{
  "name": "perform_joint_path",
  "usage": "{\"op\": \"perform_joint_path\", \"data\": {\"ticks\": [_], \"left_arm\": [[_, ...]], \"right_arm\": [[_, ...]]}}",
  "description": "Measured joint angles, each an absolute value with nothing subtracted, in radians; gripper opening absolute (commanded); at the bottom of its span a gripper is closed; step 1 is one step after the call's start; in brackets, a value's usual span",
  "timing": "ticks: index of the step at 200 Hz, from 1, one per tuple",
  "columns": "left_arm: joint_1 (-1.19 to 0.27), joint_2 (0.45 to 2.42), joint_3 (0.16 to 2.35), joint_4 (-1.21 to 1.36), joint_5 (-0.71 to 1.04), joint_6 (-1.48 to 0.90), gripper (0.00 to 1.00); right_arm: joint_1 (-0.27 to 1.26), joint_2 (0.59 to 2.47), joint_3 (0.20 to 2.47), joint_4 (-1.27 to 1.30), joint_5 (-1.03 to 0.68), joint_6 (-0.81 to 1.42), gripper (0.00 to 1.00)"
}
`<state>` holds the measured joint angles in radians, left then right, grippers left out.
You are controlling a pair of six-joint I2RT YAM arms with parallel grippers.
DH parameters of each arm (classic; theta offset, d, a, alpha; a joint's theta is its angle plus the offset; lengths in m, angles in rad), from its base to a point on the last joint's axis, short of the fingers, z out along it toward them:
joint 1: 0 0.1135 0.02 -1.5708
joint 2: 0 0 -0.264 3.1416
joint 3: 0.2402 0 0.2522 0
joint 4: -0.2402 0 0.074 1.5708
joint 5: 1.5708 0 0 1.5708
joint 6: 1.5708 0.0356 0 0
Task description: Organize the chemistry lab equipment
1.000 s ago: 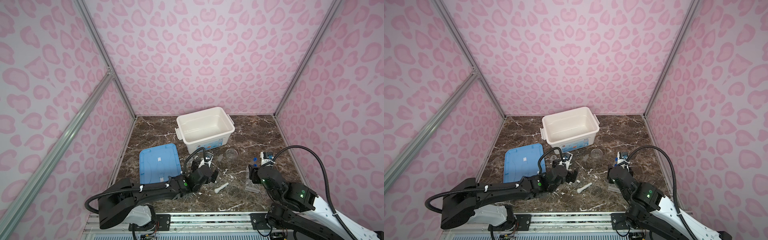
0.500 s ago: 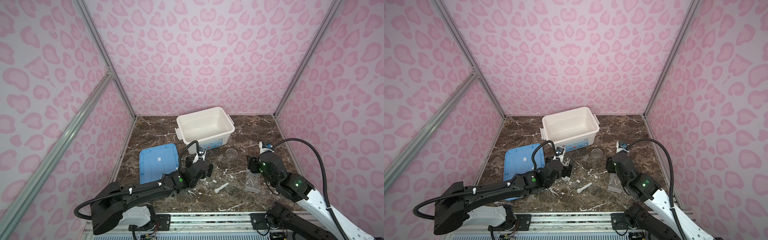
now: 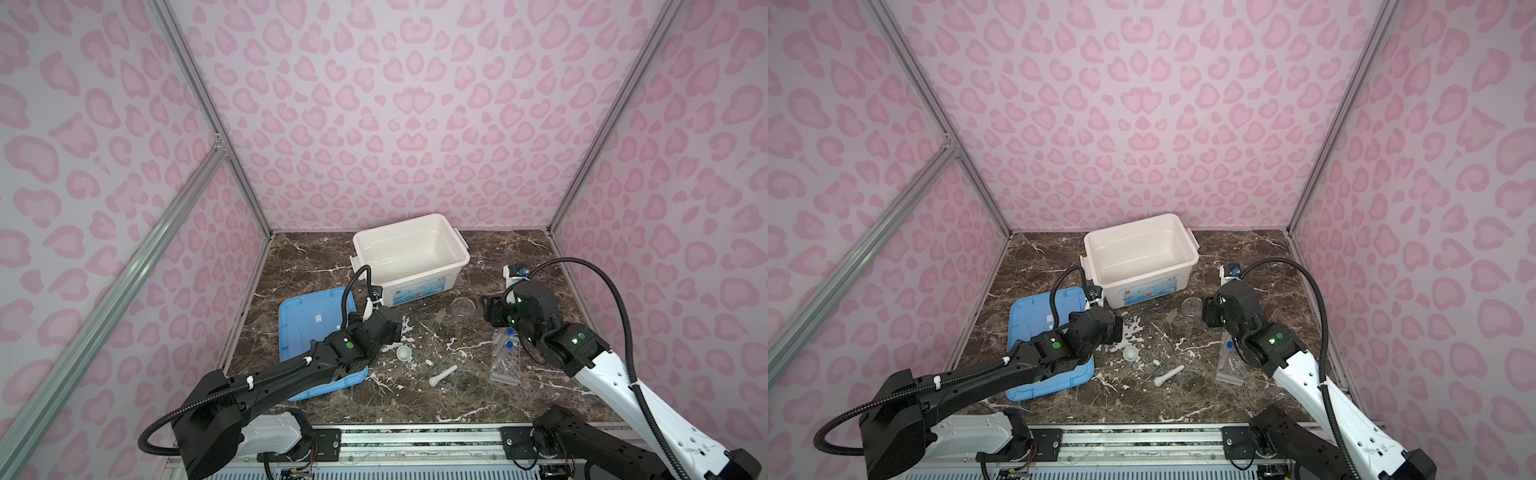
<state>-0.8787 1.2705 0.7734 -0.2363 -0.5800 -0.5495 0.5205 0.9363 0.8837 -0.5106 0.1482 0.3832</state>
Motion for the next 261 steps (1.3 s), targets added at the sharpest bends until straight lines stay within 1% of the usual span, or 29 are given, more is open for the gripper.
{"op": "perform_joint_path", "data": {"ticks": [42, 68, 96, 142, 163, 190, 229, 261], "left_arm": [[-0.820, 1.333, 0.818, -0.296, -0.521, -0.582, 0.96], [-0.775, 1.381, 0.857, -0.313, -0.479, -0.583, 1.00], [-0.733, 1.425, 0.883, -0.316, -0.420, -0.582, 0.93], [-0.725, 1.487, 0.922, -0.319, -0.346, -0.569, 0.81], [-0.716, 1.497, 0.926, -0.320, -0.334, -0.564, 0.82], [-0.701, 1.499, 0.931, -0.321, -0.323, -0.565, 0.88], [-0.680, 1.510, 0.966, -0.320, -0.321, -0.551, 0.91], [-0.654, 1.524, 0.984, -0.318, -0.303, -0.538, 0.91]], "right_arm": [[0.500, 0.965, 0.889, -0.495, 0.106, 0.371, 0.70], [0.485, 0.973, 0.897, -0.493, 0.101, 0.370, 0.70], [0.468, 0.982, 0.905, -0.493, 0.081, 0.369, 0.70], [0.449, 1.005, 0.911, -0.493, 0.058, 0.371, 0.70], [0.446, 1.013, 0.913, -0.488, 0.052, 0.371, 0.70], [0.443, 1.020, 0.913, -0.485, 0.049, 0.371, 0.70], [0.442, 1.021, 0.912, -0.484, 0.044, 0.372, 0.70], [0.438, 1.016, 0.910, -0.485, 0.034, 0.375, 0.70]]}}
